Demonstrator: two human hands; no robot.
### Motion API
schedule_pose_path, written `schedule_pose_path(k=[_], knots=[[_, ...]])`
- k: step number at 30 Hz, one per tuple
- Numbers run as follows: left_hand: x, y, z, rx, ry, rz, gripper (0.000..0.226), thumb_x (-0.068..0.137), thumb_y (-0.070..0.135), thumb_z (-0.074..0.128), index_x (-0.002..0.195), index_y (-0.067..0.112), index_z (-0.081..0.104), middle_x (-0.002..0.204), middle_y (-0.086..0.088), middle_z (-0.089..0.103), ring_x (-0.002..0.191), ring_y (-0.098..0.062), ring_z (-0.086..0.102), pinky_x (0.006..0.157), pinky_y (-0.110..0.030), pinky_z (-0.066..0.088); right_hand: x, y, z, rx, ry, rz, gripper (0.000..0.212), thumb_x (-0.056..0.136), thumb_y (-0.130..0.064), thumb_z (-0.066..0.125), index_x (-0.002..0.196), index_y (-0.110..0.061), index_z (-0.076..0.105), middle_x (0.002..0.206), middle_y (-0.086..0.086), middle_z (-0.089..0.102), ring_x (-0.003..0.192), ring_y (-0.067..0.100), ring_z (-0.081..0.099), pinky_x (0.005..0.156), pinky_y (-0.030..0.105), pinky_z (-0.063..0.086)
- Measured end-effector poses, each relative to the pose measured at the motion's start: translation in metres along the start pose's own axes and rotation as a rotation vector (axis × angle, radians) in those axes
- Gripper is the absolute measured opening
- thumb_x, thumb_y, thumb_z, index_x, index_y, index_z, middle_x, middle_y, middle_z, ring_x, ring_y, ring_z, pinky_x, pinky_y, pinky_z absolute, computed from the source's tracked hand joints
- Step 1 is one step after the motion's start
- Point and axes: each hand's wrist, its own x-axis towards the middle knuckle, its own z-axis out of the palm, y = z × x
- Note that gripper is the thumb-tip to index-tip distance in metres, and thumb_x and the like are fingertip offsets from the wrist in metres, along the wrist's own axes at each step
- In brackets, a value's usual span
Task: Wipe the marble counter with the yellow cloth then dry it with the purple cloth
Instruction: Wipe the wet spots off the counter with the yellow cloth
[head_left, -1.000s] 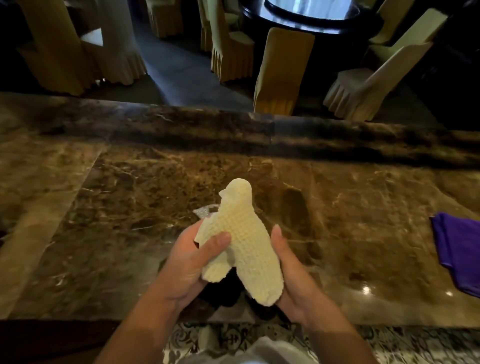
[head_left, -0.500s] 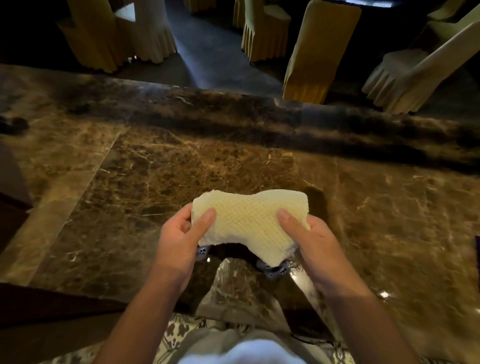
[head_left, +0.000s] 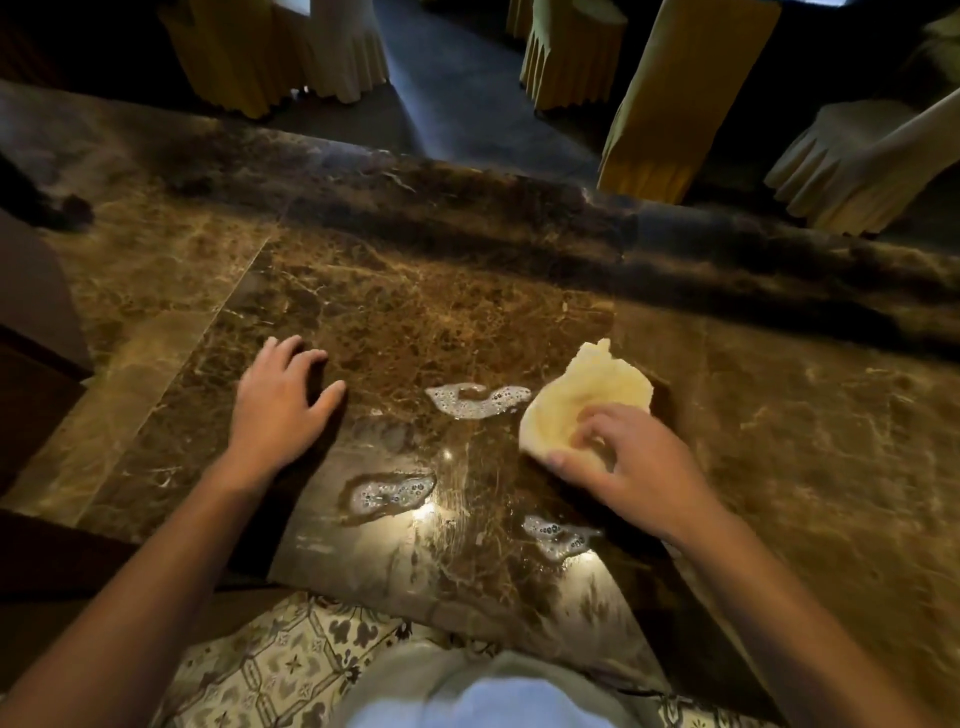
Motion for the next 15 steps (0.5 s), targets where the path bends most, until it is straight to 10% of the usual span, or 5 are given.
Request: schedule_pose_path(k=[5,15], knots=[[-0.002,-0.025,0.017,0.104,0.033,0.040,0.060,0.104,0.050,0.041,0.154,0.017,0.042,0.166,-0.016,0.034,0.156,-0.037,0.021,0.124,-0.058,0.016,0.021,-0.004,0.056,-0.104,0.119,0.214,0.064,0.103,-0.059,0.038,0.153,-0.020,0.044,0.166,0.010,0.036,0.155,0.032,0.025,0.126,0.050,0.022],[0.000,-0.023,0.016,0.132,-0.002,0.020,0.066,0.106,0.055,0.033,0.162,0.019,0.030,0.172,-0.011,0.021,0.160,-0.031,0.009,0.128,-0.055,0.008,0.143,-0.058,0.079,-0.232,0.044,0.125,0.064,0.102,-0.060,0.030,0.162,-0.036,0.026,0.174,0.012,0.013,0.159,0.038,0.005,0.128,0.058,0.002]])
